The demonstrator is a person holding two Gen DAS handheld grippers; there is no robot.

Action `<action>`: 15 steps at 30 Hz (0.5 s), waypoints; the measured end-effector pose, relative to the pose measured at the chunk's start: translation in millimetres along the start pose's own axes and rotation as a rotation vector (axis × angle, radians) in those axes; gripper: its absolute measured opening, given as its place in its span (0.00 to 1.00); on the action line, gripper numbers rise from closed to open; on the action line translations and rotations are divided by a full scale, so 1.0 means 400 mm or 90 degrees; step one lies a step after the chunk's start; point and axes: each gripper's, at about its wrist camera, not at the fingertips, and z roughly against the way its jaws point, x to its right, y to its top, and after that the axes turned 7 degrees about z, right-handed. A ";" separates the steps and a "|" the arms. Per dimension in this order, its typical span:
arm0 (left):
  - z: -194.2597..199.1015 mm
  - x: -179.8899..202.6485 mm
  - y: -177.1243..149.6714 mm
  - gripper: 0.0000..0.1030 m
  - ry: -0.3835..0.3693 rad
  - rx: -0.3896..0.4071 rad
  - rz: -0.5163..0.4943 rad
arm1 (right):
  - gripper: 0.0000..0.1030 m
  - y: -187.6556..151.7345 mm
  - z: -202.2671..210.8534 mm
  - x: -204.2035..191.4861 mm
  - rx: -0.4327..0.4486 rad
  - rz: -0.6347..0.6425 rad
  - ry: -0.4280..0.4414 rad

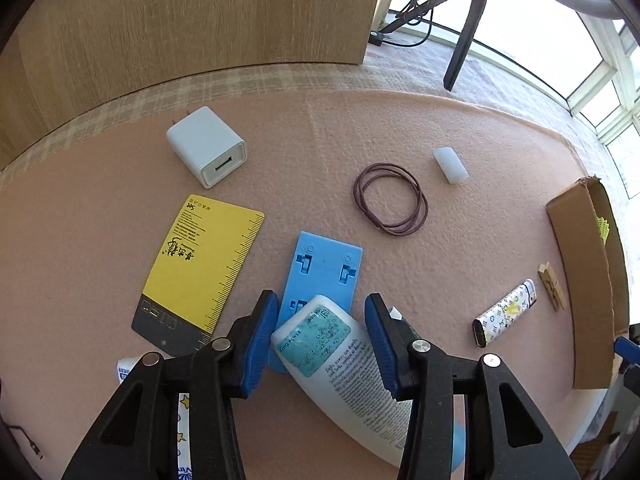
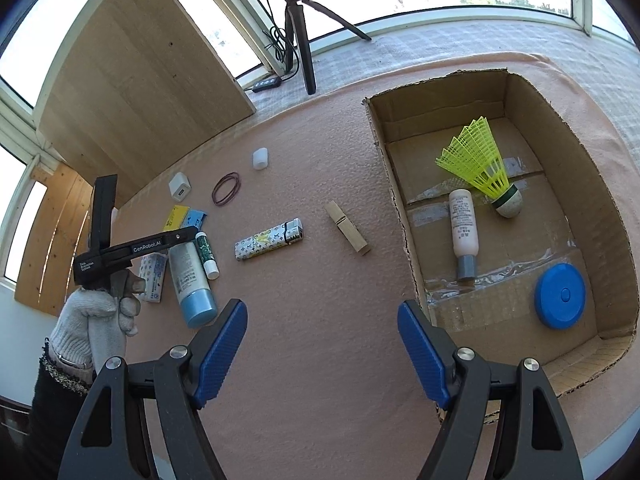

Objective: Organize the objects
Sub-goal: 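Move the left tool back to the white-and-blue tube, then close the right tool on the white-and-blue tube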

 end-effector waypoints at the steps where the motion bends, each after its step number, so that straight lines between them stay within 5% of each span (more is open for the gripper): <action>1: 0.002 0.011 -0.012 0.47 -0.001 0.001 -0.008 | 0.72 -0.001 -0.001 -0.001 -0.001 0.002 0.000; 15: 0.055 0.145 -0.244 0.46 -0.050 0.013 -0.103 | 0.72 -0.040 -0.067 -0.059 -0.048 0.055 0.035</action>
